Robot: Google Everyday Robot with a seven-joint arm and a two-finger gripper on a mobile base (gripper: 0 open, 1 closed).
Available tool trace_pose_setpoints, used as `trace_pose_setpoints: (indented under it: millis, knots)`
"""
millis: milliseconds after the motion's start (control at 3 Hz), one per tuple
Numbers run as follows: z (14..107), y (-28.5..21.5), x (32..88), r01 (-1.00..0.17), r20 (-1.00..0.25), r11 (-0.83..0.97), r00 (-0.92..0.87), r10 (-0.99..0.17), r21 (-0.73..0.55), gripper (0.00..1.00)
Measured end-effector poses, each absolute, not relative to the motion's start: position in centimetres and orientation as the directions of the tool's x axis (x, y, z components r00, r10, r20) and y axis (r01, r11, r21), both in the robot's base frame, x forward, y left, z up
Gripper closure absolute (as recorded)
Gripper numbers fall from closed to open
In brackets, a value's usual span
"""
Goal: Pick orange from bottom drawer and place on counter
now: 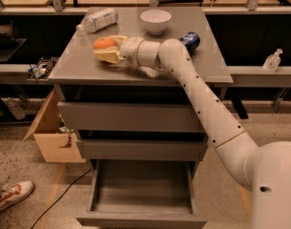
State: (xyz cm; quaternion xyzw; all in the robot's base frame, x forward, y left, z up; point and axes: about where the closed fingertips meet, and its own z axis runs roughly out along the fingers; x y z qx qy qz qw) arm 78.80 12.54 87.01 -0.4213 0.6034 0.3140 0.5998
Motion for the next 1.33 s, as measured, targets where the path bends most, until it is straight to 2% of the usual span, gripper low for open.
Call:
trace_pose_setpoints:
  millis: [1000, 1333]
  knots:
    - [86.93, 13.38, 78.58, -0.890, -0.989, 0.439, 0.076, -0.131, -0.126, 0.01]
    - [87.32, 12.68, 78.84, -0.879, -0.988, 0.459, 0.083, -0.128, -0.133, 0.00]
